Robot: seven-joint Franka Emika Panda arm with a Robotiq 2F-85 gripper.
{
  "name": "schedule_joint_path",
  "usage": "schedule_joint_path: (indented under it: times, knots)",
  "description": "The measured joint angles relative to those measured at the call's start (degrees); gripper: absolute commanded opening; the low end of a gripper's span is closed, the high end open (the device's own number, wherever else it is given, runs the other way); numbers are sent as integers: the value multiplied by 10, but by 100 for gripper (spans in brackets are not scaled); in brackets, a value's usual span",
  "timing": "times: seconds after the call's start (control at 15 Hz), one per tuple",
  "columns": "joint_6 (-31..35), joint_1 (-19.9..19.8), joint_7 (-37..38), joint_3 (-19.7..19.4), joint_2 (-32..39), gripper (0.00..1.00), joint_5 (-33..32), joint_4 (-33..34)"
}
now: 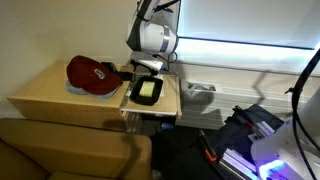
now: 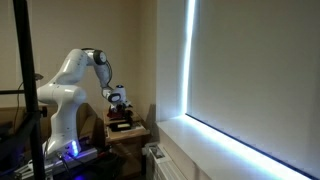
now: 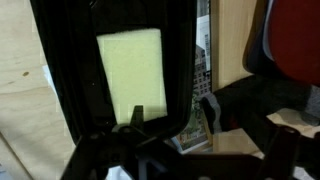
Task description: Move the sponge from the oven tray to the pullout table
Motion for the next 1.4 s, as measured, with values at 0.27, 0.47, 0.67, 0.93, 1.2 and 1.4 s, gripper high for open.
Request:
schedule_joint_path:
  times: [0.27,0.47,0.67,0.93,1.2,1.4]
  knots:
    - [-4,-9,27,-1,13,100,-44,-14]
    - [-4,-13,38,-2,28,100,-68,-21]
    - [-4,-14,38,-1,31,100,-70,-21]
    - [1,-16,46,0,43,100,-88,-16]
    - [7,-16,47,2,83,100,-108,3]
    - [19,-18,46,11,105,100,-112,21]
